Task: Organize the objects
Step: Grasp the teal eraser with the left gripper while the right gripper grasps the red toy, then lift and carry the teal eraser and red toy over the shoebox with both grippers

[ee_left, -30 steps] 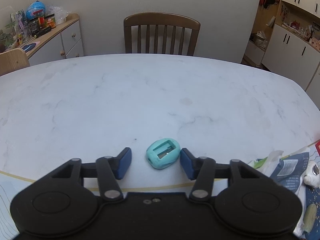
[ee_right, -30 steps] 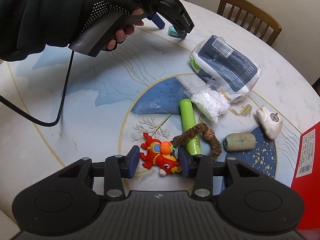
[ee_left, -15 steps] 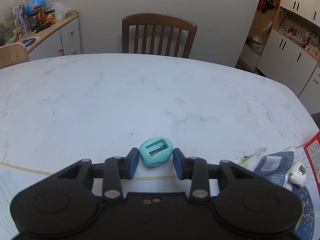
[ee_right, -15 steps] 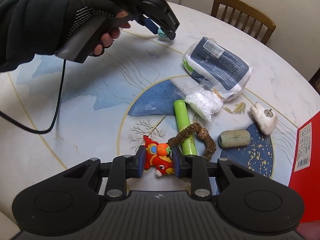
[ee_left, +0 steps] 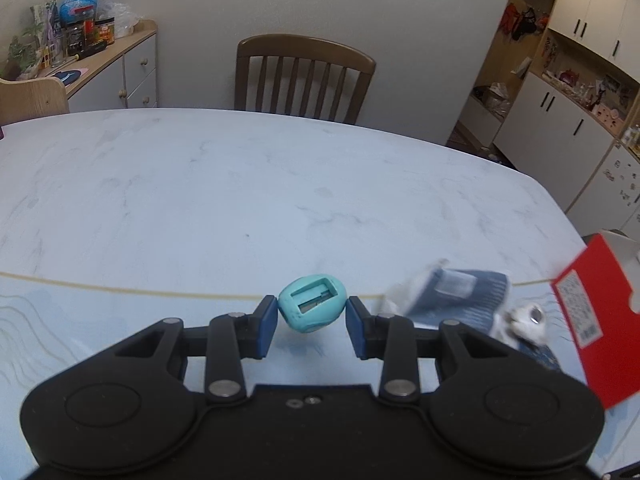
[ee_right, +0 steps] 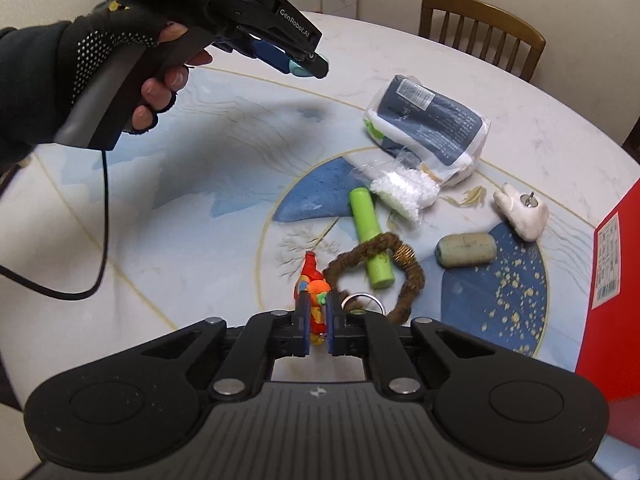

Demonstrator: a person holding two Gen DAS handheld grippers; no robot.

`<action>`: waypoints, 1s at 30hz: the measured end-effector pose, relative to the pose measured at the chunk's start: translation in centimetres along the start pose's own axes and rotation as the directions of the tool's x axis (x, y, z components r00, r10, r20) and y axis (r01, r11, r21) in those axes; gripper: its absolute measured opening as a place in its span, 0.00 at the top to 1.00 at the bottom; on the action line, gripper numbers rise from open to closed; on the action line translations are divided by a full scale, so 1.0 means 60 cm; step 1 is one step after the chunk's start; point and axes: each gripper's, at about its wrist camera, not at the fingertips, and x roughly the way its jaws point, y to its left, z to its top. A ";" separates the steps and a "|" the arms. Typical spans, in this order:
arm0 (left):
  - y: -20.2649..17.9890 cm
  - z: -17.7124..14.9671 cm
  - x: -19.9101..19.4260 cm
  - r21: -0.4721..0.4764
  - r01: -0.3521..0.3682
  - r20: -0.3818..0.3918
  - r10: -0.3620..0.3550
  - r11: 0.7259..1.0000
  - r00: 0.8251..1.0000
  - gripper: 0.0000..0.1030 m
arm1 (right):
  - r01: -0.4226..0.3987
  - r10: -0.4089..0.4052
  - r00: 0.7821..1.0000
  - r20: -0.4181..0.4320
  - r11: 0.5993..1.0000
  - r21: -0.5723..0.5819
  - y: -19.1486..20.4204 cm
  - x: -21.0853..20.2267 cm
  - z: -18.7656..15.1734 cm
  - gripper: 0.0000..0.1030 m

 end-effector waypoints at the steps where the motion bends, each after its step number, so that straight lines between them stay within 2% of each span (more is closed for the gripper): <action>1: -0.004 -0.003 -0.007 0.004 0.008 -0.001 -0.008 1.000 1.000 0.66 | 0.001 -0.001 1.000 0.005 1.000 0.002 0.001 -0.005 -0.005 0.94; 8: -0.047 -0.025 -0.056 0.032 0.077 -0.025 -0.076 0.997 0.997 0.66 | -0.010 0.004 0.998 0.066 0.996 0.084 -0.018 -0.058 -0.019 0.94; 12: -0.088 -0.035 -0.088 0.084 0.121 -0.035 -0.119 0.989 0.992 0.66 | -0.005 -0.011 0.993 0.119 0.991 0.132 -0.042 -0.104 -0.022 0.94; 24: -0.225 -0.039 -0.145 0.183 0.209 -0.071 -0.199 0.961 0.977 0.66 | 0.003 -0.078 0.958 0.276 0.965 0.263 -0.163 -0.234 -0.032 0.96; 26: -0.250 -0.037 -0.148 0.195 0.221 -0.068 -0.212 0.956 0.975 0.66 | 0.011 -0.086 0.955 0.284 0.966 0.258 -0.182 -0.245 -0.036 0.96; 30: -0.289 -0.034 -0.147 0.203 0.219 -0.058 -0.212 0.954 0.976 0.66 | -0.023 -0.035 0.967 0.252 0.975 0.223 -0.205 -0.236 -0.056 0.95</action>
